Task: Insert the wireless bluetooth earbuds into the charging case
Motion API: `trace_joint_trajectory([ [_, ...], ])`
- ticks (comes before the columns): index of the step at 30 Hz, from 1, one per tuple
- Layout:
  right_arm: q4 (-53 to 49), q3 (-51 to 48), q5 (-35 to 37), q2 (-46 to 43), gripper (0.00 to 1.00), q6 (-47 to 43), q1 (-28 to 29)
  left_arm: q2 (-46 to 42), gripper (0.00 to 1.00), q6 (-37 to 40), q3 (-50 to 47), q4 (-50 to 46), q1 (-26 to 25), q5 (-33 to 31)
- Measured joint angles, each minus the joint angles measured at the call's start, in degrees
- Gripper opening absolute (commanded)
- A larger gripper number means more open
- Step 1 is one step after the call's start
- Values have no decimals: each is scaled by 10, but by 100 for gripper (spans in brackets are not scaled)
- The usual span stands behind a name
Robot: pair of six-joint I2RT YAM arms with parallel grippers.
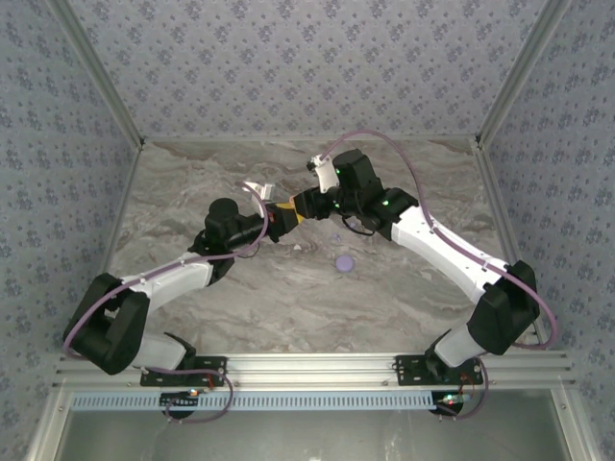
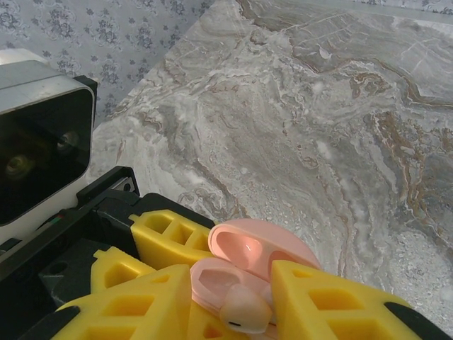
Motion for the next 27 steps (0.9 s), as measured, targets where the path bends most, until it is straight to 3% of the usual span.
trace_joint_trajectory([
  [18,-11,24,-2,0,45,2,-2,-2,9,19,0,-2,-2,17],
  [27,-40,31,-3,-8,44,2,-22,-11,8,39,0,-15,-4,20],
])
